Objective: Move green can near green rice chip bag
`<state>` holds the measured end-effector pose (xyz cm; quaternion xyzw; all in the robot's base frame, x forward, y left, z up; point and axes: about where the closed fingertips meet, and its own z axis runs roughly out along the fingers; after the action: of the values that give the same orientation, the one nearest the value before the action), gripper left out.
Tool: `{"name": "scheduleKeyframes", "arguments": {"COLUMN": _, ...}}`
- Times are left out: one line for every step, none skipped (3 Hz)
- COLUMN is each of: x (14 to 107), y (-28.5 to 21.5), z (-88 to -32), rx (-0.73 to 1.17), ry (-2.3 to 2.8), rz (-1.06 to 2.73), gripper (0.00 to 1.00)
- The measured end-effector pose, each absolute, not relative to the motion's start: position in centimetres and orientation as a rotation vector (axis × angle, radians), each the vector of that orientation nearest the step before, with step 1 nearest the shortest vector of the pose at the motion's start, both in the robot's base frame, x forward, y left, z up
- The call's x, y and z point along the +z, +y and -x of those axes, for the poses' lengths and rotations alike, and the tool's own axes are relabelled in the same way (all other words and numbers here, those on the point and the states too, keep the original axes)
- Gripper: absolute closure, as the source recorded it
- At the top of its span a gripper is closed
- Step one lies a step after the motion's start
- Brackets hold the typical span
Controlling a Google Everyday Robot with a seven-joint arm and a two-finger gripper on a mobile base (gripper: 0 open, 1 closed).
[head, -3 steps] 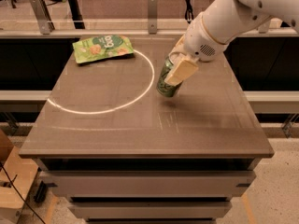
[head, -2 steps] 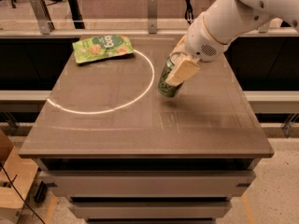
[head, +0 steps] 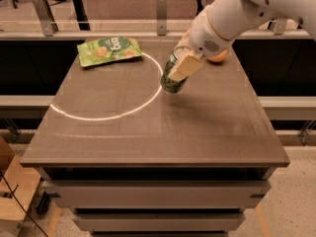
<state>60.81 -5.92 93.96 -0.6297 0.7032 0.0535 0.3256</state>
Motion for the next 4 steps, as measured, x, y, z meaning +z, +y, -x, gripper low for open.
{"name": "scheduleKeyframes", "arguments": {"x": 94.9, "y": -5.3, "z": -63.2, "rx": 0.114, "ry": 1.827, "rz": 1.614, "gripper": 1.0}}
{"name": "scheduleKeyframes", "arguments": {"x": 95.4, "y": -4.2, "z": -66.0, "rx": 0.083, "ry": 1.813, "rz": 1.606, "gripper": 1.0}}
{"name": "scheduleKeyframes", "arguments": {"x": 95.2, "y": -2.6, "z": -68.5, "rx": 0.056, "ry": 1.807, "rz": 1.61, "gripper": 1.0}}
{"name": "scheduleKeyframes", "arguments": {"x": 94.5, "y": -0.7, "z": -70.7, "rx": 0.043, "ry": 1.798, "rz": 1.632, "gripper": 1.0}}
